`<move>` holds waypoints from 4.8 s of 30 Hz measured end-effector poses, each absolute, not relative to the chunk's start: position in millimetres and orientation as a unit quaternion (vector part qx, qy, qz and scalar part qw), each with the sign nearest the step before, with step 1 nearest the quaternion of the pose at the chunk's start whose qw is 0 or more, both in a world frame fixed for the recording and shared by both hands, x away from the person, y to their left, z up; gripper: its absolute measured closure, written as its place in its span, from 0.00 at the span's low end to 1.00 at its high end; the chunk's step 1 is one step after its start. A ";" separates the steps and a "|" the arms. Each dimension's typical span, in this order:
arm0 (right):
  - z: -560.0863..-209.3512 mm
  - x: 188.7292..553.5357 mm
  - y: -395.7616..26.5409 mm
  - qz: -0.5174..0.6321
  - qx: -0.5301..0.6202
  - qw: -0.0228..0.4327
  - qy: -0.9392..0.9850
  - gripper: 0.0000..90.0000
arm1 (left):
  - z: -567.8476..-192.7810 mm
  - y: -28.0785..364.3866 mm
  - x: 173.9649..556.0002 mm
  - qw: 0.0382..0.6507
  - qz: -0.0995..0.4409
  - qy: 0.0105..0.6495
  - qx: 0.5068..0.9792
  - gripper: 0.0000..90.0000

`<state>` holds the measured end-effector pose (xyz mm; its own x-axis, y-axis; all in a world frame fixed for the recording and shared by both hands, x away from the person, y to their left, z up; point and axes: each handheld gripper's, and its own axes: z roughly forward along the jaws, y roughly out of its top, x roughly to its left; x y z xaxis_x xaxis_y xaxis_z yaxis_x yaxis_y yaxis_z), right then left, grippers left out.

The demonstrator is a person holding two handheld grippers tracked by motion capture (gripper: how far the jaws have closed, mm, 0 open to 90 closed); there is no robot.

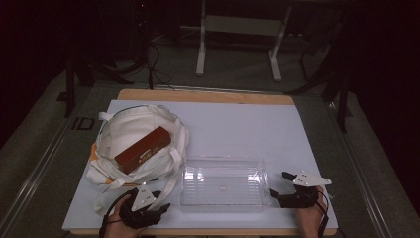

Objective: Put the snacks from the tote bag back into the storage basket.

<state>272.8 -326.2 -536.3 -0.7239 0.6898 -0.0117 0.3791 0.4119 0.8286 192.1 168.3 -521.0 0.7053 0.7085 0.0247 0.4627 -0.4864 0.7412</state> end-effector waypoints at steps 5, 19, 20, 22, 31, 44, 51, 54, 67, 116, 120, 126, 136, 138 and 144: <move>-536.0 272.2 -327.1 0.437 0.327 0.178 0.818 0.16 | -521.1 169.8 190.4 0.365 0.166 0.344 0.849 0.53; -536.1 273.4 -326.9 0.437 0.326 0.169 0.821 0.17 | -512.8 169.4 186.2 0.361 0.168 0.330 0.856 0.53; -536.2 273.5 -326.8 0.437 0.327 0.168 0.821 0.17 | -511.2 169.5 185.6 0.362 0.168 0.329 0.856 0.53; -536.2 273.8 -326.7 0.435 0.326 0.167 0.822 0.17 | -508.0 170.4 184.7 0.362 0.169 0.327 0.856 0.52; -536.4 274.0 -325.9 0.432 0.326 0.170 0.823 0.17 | -495.5 172.3 183.4 0.360 0.177 0.316 0.860 0.52; -536.4 274.2 -326.0 0.431 0.330 0.172 0.822 0.17 | -469.0 177.7 190.0 0.359 0.189 0.298 0.864 0.53; -536.4 274.2 -325.9 0.431 0.330 0.172 0.822 0.17 | -456.4 184.9 195.7 0.357 0.192 0.294 0.865 0.55; -536.4 274.2 -325.9 0.431 0.330 0.172 0.822 0.17 | -452.8 188.8 199.3 0.356 0.194 0.298 0.864 0.55; -536.4 274.2 -325.9 0.431 0.331 0.173 0.822 0.17 | -438.8 207.8 213.4 0.351 0.199 0.306 0.862 0.56; -536.2 274.1 -326.2 0.430 0.333 0.172 0.821 0.17 | -435.7 263.0 317.8 0.244 0.169 0.394 0.870 0.52; -536.1 274.1 -326.4 0.430 0.332 0.173 0.821 0.17 | -436.6 263.8 322.7 0.236 0.161 0.398 0.872 0.51; -536.1 274.1 -326.6 0.431 0.332 0.173 0.821 0.17 | -436.4 261.7 329.4 0.231 0.151 0.399 0.875 0.50; -536.1 274.0 -326.7 0.431 0.333 0.174 0.821 0.17 | -435.0 253.5 336.8 0.218 0.137 0.391 0.884 0.46; -536.1 273.8 -326.6 0.431 0.332 0.175 0.821 0.17 | -435.2 252.1 338.4 0.214 0.132 0.391 0.885 0.45; -536.2 273.7 -326.3 0.431 0.333 0.175 0.820 0.17 | -438.9 251.5 342.5 0.191 0.123 0.400 0.888 0.42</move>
<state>273.7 -326.3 -536.2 -0.7170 0.6971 0.0001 0.3962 0.4074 0.8228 342.5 251.5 -438.9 0.6489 0.7580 0.0654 0.6638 -0.6061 0.4382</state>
